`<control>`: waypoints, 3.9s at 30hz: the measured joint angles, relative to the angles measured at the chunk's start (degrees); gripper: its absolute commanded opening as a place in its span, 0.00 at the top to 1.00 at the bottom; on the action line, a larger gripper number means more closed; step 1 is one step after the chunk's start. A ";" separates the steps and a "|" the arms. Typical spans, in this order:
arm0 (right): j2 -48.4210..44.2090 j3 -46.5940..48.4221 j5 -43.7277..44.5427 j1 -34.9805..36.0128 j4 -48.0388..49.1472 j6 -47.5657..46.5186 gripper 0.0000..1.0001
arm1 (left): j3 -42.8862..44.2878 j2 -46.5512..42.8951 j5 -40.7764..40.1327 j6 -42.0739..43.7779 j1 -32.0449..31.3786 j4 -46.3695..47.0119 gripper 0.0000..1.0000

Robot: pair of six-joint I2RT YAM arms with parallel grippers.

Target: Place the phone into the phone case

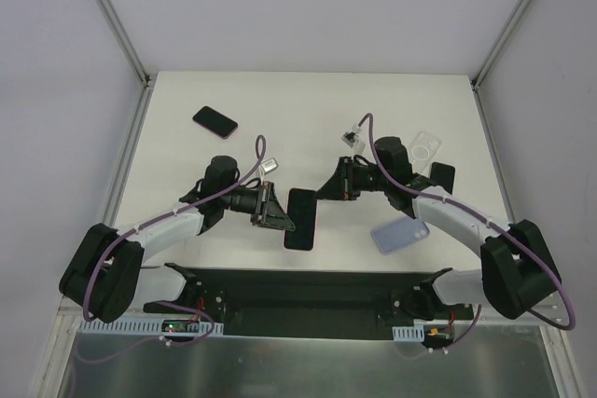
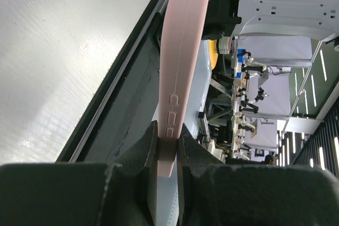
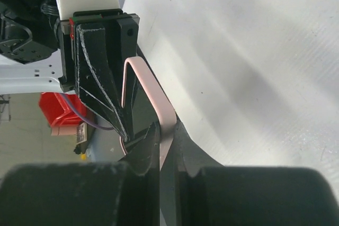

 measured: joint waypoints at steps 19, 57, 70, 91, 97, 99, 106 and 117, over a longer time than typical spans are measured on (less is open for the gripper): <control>-13.20 5.62 27.34 2.14 -28.59 -8.94 0.10 | 18.10 16.00 -9.94 9.03 -0.28 -16.90 1.00; -22.86 4.11 67.41 0.46 -60.17 13.38 0.17 | 40.89 31.50 -27.47 20.17 11.04 -38.38 0.14; -13.44 -2.05 72.61 -2.43 -65.68 29.88 0.32 | 31.26 3.58 -33.62 26.51 10.97 -49.83 0.01; -3.65 -4.98 73.24 -3.93 -63.28 38.05 0.99 | 23.32 -11.17 -43.45 30.45 10.97 -57.70 0.01; -0.37 0.42 72.32 -3.93 -62.25 25.88 0.99 | 23.32 -12.33 -48.19 30.40 10.97 -58.27 0.01; 1.42 3.15 69.92 -3.85 -59.41 19.26 0.95 | 23.32 -12.33 -49.55 30.38 10.97 -58.90 0.01; 3.13 4.66 57.20 1.14 -47.56 -1.57 0.86 | 23.32 -12.83 -51.58 30.34 10.97 -60.04 0.01; 3.80 4.66 51.67 4.57 -42.93 -12.83 0.35 | 23.32 -13.00 -52.59 30.34 10.97 -60.13 0.01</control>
